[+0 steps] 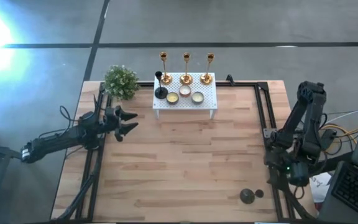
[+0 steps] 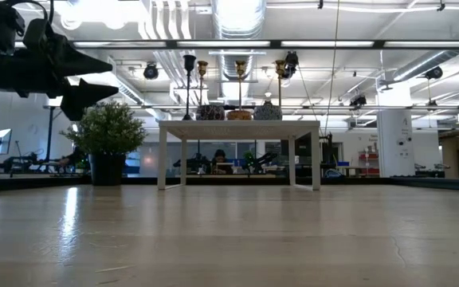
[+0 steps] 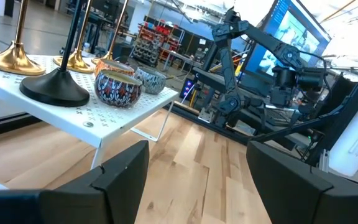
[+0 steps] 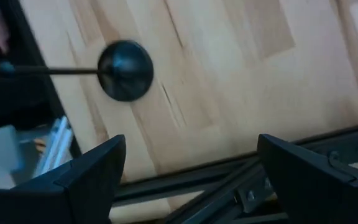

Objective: Pick & Place candle stick holders
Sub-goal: Put the black candle holder on the shelf

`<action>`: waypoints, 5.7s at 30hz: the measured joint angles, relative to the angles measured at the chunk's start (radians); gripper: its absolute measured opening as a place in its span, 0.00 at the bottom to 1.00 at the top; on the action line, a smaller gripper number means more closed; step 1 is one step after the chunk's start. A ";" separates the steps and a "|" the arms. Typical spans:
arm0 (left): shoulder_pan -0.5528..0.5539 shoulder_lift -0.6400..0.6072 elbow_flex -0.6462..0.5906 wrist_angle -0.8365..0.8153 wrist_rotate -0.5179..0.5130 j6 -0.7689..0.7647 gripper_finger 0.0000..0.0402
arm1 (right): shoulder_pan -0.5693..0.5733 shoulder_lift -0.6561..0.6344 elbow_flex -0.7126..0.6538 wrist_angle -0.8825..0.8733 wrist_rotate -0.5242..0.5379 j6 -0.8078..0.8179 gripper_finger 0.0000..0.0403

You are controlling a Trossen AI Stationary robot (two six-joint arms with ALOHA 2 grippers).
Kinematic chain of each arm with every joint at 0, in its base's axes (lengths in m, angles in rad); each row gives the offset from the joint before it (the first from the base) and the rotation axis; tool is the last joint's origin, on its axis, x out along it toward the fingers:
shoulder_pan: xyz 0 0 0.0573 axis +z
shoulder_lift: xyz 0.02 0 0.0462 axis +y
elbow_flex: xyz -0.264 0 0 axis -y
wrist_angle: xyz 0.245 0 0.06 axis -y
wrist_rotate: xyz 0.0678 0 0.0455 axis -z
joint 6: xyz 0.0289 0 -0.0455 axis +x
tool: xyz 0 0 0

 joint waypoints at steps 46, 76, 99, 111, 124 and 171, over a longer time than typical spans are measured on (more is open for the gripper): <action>0.000 0.013 0.002 -0.022 0.000 0.000 0.69 | -0.083 0.535 0.085 0.466 -0.092 0.100 0.82; 0.001 0.014 0.002 -0.028 0.000 0.000 0.69 | -0.146 0.533 0.090 0.489 0.240 -0.059 0.13; 0.000 0.014 0.003 -0.030 0.000 0.000 0.69 | -0.284 0.525 0.098 0.486 0.570 -0.289 0.02; 0.000 0.014 0.003 -0.031 0.000 0.000 0.69 | -0.448 0.371 0.093 0.406 0.678 -0.500 0.02; 0.000 0.014 0.003 -0.031 0.001 0.000 0.69 | -0.725 0.120 0.087 0.404 0.704 -0.922 0.02; 0.000 0.013 0.003 -0.031 0.001 0.000 0.69 | -1.843 0.123 0.049 0.944 -0.302 -1.742 0.02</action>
